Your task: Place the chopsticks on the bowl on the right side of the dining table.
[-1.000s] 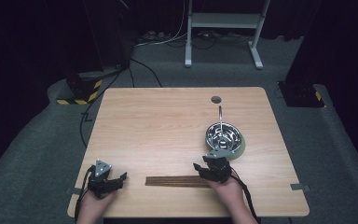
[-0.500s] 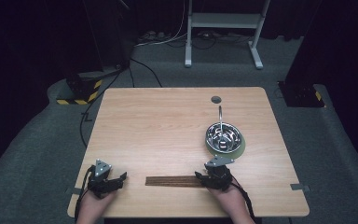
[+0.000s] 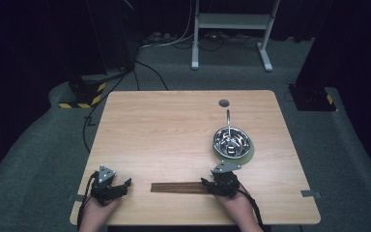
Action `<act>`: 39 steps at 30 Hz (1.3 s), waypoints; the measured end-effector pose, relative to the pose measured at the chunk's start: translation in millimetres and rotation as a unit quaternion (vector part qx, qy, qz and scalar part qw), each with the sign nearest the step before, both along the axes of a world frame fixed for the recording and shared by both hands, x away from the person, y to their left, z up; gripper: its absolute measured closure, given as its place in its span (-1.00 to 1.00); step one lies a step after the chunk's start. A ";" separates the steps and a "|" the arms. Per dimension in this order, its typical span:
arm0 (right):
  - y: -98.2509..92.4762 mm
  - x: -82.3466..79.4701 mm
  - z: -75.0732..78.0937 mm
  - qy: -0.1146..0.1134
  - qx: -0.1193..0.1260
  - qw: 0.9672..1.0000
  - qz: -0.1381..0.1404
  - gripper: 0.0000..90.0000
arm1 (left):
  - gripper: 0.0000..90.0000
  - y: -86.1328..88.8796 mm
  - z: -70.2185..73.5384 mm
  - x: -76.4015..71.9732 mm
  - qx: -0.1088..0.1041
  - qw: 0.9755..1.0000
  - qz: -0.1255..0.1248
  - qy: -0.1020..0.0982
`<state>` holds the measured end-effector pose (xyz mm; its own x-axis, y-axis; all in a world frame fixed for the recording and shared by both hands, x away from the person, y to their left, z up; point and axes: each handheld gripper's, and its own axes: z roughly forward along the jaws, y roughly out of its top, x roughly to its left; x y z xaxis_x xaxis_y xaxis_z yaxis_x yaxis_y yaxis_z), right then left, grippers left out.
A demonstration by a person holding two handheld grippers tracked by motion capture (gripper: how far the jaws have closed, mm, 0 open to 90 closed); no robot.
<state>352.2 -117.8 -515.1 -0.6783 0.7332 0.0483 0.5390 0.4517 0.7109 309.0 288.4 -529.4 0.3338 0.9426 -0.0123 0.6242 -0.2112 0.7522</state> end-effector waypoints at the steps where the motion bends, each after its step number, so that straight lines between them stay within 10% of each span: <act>1: -0.2 0.6 -0.1 -0.003 -0.001 1.000 -0.003 0.01 | -0.43 0.0 0.0 0.0 0.000 1.000 0.000 0.000; 39: -2.8 16.6 -3.4 -0.007 -0.013 0.999 -0.032 0.04 | -0.42 0.2 -0.1 -0.2 0.001 1.000 -0.003 -0.002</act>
<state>368.8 -120.6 -518.5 -0.6297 0.7766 0.0194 0.5583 0.4350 0.7065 308.8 288.6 -529.5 0.3396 0.9405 -0.0094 0.6196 -0.2162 0.7546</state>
